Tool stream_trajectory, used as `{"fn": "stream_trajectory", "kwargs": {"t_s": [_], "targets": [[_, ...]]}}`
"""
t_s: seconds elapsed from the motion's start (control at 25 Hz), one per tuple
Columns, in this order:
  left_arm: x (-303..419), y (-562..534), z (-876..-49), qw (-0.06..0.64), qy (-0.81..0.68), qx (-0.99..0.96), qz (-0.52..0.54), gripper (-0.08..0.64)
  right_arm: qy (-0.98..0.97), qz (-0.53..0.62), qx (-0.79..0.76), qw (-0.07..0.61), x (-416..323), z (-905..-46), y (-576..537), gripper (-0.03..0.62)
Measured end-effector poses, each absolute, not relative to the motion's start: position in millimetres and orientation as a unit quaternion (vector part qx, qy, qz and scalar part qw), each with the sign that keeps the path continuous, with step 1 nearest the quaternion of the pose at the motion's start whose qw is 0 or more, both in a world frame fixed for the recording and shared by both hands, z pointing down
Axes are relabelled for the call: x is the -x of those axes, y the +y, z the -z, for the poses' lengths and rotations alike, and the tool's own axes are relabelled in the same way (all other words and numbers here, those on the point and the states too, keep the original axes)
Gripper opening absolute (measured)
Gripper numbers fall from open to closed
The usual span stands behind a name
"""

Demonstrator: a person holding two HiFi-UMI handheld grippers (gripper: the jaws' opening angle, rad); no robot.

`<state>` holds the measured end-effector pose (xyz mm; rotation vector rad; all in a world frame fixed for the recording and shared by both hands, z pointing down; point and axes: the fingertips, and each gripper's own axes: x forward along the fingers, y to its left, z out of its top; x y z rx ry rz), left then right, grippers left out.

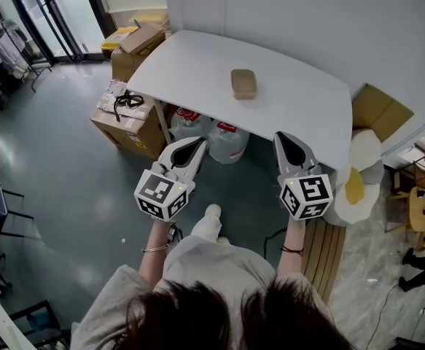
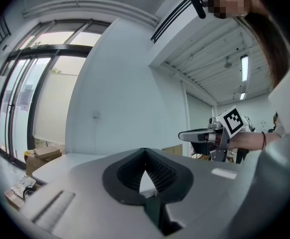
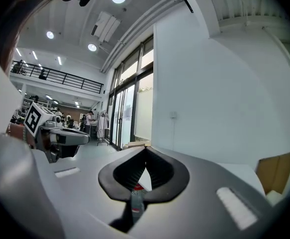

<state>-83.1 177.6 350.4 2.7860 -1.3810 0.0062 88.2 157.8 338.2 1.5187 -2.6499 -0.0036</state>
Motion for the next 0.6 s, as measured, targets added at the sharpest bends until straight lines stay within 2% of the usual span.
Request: {"fn": "stream_trajectory", "kwargs": {"t_s": [0.32, 0.6], "targets": [[77.1, 126.7, -363.3, 0.031, -0.433, -0.901, -0.004, -0.011, -0.862, 0.001, -0.501, 0.077, -90.5, -357.6, 112.4, 0.012], [73.3, 65.2, -367.8, 0.04, -0.419, -0.907, -0.006, -0.009, -0.856, -0.015, -0.512, 0.07, -93.4, -367.3, 59.0, 0.012]]}}
